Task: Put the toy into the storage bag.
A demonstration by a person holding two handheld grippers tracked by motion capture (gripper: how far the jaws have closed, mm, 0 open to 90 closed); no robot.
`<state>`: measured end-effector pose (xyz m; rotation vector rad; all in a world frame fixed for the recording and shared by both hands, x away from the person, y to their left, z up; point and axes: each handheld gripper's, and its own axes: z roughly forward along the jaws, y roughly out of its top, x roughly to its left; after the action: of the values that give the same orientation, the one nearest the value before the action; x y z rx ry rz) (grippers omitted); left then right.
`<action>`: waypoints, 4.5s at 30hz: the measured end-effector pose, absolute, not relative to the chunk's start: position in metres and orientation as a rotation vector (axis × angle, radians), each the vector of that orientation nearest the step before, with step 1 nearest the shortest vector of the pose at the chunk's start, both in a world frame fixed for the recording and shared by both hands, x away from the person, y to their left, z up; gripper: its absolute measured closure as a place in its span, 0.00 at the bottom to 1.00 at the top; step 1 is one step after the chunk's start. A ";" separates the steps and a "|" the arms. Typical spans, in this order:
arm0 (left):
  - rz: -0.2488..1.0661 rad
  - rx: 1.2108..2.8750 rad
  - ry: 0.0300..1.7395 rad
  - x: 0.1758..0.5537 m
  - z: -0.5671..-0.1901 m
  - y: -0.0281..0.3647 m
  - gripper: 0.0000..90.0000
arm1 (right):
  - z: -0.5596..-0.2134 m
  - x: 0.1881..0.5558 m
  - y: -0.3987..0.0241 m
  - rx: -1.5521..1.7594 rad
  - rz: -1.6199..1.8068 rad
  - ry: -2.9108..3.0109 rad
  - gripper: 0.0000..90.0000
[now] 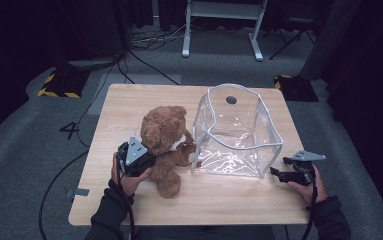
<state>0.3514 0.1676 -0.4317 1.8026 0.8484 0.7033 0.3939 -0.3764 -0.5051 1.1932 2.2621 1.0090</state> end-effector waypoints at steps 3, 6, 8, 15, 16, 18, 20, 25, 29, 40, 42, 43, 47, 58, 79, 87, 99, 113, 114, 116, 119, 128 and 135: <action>0.707 1.792 0.840 0.351 -0.428 0.169 0.72 | -0.505 0.394 -0.376 1.193 1.009 2.262 0.25; 0.711 1.764 0.835 0.351 -0.421 0.168 0.72 | -0.505 0.394 -0.376 1.194 1.009 2.261 0.25; 0.715 1.757 0.828 0.352 -0.417 0.168 0.72 | -0.505 0.394 -0.377 1.195 1.009 2.261 0.25; 0.725 1.734 0.808 0.356 -0.405 0.165 0.72 | -0.505 0.393 -0.377 1.196 1.008 2.261 0.25; 0.725 1.732 0.806 0.357 -0.403 0.165 0.72 | -0.505 0.393 -0.377 1.196 1.008 2.261 0.25; 0.734 1.725 0.805 0.357 -0.399 0.165 0.72 | -0.505 0.393 -0.377 1.196 1.008 2.261 0.25; 0.744 1.717 0.801 0.357 -0.396 0.166 0.72 | -0.505 0.393 -0.377 1.196 1.008 2.260 0.25; 0.754 1.699 0.794 0.359 -0.387 0.167 0.72 | -0.505 0.393 -0.377 1.196 1.008 2.260 0.25; 0.767 1.675 0.789 0.361 -0.378 0.168 0.72 | -0.505 0.393 -0.377 1.196 1.008 2.260 0.25; 0.798 1.628 0.768 0.364 -0.355 0.168 0.72 | -0.505 0.393 -0.377 1.197 1.008 2.259 0.25; 0.804 1.622 0.762 0.365 -0.350 0.169 0.72 | -0.505 0.393 -0.377 1.196 1.007 2.259 0.25; 0.807 1.620 0.762 0.366 -0.347 0.169 0.72 | -0.505 0.393 -0.377 1.196 1.008 2.259 0.25; 0.818 1.609 0.758 0.367 -0.340 0.169 0.72 | -0.505 0.393 -0.377 1.197 1.007 2.259 0.25; 0.825 1.577 0.735 0.370 -0.324 0.167 0.72 | -0.505 0.393 -0.377 1.197 1.007 2.259 0.25; 0.813 1.537 0.740 0.400 -0.305 0.163 0.71 | -0.505 0.393 -0.377 1.198 1.006 2.258 0.25; 0.810 1.500 0.732 0.403 -0.289 0.165 0.72 | -0.505 0.393 -0.377 1.198 1.007 2.258 0.25; 0.815 1.492 0.717 0.404 -0.271 0.158 0.72 | -0.505 0.393 -0.377 1.198 1.007 2.258 0.25; 0.820 1.485 0.675 0.405 -0.243 0.153 0.72 | -0.505 0.393 -0.377 1.199 1.007 2.258 0.25; 0.817 1.487 0.669 0.406 -0.240 0.152 0.72 | -0.505 0.393 -0.377 1.199 1.007 2.258 0.25; 0.820 1.485 0.665 0.405 -0.237 0.149 0.72 | -0.505 0.393 -0.376 1.199 1.008 2.258 0.25; 0.809 1.494 0.650 0.407 -0.233 0.142 0.72 | -0.505 0.393 -0.377 1.199 1.008 2.258 0.25; 0.801 1.534 0.623 0.414 -0.223 0.119 0.72 | -0.505 0.393 -0.377 1.198 1.008 2.258 0.25; 0.784 1.543 0.612 0.418 -0.218 0.107 0.72 | -0.505 0.393 -0.377 1.198 1.008 2.258 0.25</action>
<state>0.4175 0.1066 -0.2177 1.5427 0.6117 0.7838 0.3930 -0.3766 -0.5051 1.1980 2.2584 1.0077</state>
